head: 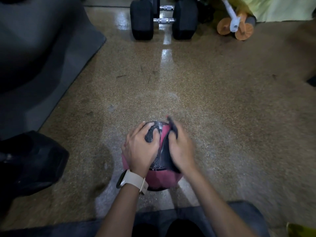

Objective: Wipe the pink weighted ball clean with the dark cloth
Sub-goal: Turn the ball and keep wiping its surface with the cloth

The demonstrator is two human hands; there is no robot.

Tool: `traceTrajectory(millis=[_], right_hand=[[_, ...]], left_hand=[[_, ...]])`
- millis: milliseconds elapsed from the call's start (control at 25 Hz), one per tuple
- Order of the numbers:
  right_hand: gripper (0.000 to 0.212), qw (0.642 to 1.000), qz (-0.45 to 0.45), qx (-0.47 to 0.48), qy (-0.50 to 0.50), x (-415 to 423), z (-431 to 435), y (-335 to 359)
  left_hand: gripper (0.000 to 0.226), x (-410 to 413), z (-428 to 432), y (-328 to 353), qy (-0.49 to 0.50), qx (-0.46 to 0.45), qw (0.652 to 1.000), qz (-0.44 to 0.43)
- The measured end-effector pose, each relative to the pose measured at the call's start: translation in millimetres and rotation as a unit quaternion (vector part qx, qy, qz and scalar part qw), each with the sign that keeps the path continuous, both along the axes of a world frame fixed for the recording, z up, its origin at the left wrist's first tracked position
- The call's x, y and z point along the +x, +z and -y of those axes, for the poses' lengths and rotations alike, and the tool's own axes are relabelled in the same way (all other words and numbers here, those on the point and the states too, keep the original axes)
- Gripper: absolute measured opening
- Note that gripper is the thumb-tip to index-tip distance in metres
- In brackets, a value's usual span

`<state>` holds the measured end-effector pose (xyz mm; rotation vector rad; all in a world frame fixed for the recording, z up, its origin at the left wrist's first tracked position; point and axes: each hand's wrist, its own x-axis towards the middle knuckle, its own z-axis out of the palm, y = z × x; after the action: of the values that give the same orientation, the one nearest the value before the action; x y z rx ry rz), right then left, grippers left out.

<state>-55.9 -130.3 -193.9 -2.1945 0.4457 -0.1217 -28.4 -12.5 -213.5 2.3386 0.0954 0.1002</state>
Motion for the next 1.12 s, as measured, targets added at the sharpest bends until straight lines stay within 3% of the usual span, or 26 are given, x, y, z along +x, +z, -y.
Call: traceTrajectory(millis=[80, 160, 280, 360, 480, 560, 720, 800, 880, 960, 1000, 1120], right_hand=[[0.051, 0.995, 0.042, -0.086, 0.036, -42.5, -19.6, -0.1], [0.05, 0.996, 0.027, -0.061, 0.063, -21.6, -9.5, -4.8], [0.036, 0.992, -0.128, 0.018, -0.01, 45.6, 16.1, -1.4], [0.038, 0.995, -0.09, -0.037, -0.033, 32.0, 7.2, -2.6], [0.056, 0.995, 0.027, -0.086, 0.034, -48.9, -30.5, 2.0], [0.054, 0.995, 0.034, -0.061, 0.076, -39.0, -16.5, -1.6], [0.033, 0.991, -0.129, 0.008, 0.022, 42.1, 20.9, -0.2], [0.039, 0.995, -0.076, -0.067, 0.005, 16.4, 3.5, -2.5], [0.054, 0.992, 0.0, -0.119, 0.052, -41.6, -29.8, 4.1], [0.058, 0.984, 0.022, -0.137, 0.116, -42.3, -25.6, 3.5], [0.055, 0.983, 0.012, -0.12, 0.137, -18.3, -15.8, 1.2], [0.038, 0.975, -0.154, -0.06, 0.147, 67.3, 10.8, 4.1]], left_hand=[[0.058, 4.1, -1.5, -0.1, -0.007, -0.006, 1.0, -0.007], [0.058, 6.7, -4.3, -3.4, -0.016, -0.013, 1.0, -0.006], [0.058, 3.0, -3.4, -5.2, -0.006, -0.017, 1.0, -0.005], [0.058, 1.7, -1.5, -2.6, 0.003, -0.018, 1.0, -0.01], [0.059, 8.0, -3.0, -0.9, -0.003, -0.022, 1.0, -0.016], [0.058, 5.3, -6.4, -2.1, -0.019, -0.014, 1.0, -0.007], [0.055, -6.0, -7.9, -6.1, -0.028, -0.005, 1.0, -0.004], [0.052, -1.7, -7.2, -11.0, -0.034, -0.013, 0.999, 0.003], [0.052, 6.8, -9.5, -15.6, -0.031, -0.026, 0.999, 0.008], [0.055, 6.1, -12.3, -16.0, -0.035, -0.028, 0.999, 0.015], [0.056, 4.1, -13.3, -15.5, -0.037, -0.025, 0.999, 0.019], [0.056, -6.5, -11.9, -12.0, -0.049, -0.008, 0.999, 0.012]])
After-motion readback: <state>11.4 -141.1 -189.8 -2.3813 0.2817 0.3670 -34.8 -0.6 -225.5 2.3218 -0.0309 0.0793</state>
